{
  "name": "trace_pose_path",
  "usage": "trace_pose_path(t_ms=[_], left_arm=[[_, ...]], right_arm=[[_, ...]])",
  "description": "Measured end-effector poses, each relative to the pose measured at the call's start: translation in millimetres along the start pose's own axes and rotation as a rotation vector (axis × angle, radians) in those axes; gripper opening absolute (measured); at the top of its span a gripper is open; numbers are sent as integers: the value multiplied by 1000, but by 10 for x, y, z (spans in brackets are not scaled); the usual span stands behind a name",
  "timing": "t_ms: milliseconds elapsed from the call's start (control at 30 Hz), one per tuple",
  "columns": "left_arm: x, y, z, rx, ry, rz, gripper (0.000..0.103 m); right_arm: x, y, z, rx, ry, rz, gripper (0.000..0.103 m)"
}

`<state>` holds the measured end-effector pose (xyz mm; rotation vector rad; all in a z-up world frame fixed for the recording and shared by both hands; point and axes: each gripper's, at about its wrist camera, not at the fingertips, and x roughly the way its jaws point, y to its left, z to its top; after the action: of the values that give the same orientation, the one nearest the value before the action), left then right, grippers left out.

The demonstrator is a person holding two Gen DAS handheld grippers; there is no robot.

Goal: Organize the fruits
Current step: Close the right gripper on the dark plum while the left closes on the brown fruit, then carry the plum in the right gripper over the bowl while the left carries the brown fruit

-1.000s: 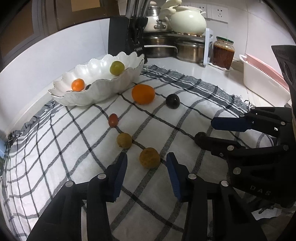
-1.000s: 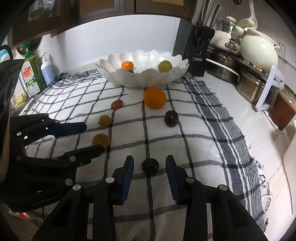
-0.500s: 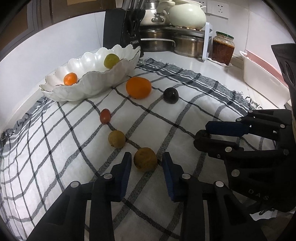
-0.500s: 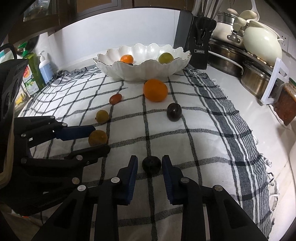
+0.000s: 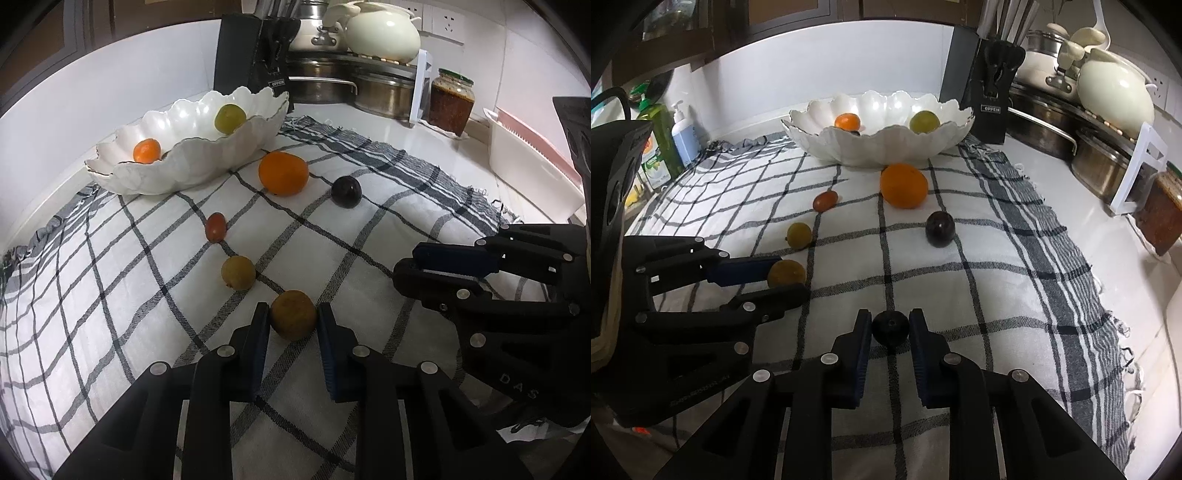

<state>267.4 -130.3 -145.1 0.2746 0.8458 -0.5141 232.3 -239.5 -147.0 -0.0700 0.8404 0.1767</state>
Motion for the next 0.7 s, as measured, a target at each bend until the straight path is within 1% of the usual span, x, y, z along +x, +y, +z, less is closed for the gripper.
trace_pose_path(t_ms=[267,700], left_arm=[[-199,76,88,-34,-47,17,26],[-553,284,301,-92,-152,66,26]], right_arm=[[-127,24,113,1,-49,5,22],[-388,101,441,-12,-187,18,22]])
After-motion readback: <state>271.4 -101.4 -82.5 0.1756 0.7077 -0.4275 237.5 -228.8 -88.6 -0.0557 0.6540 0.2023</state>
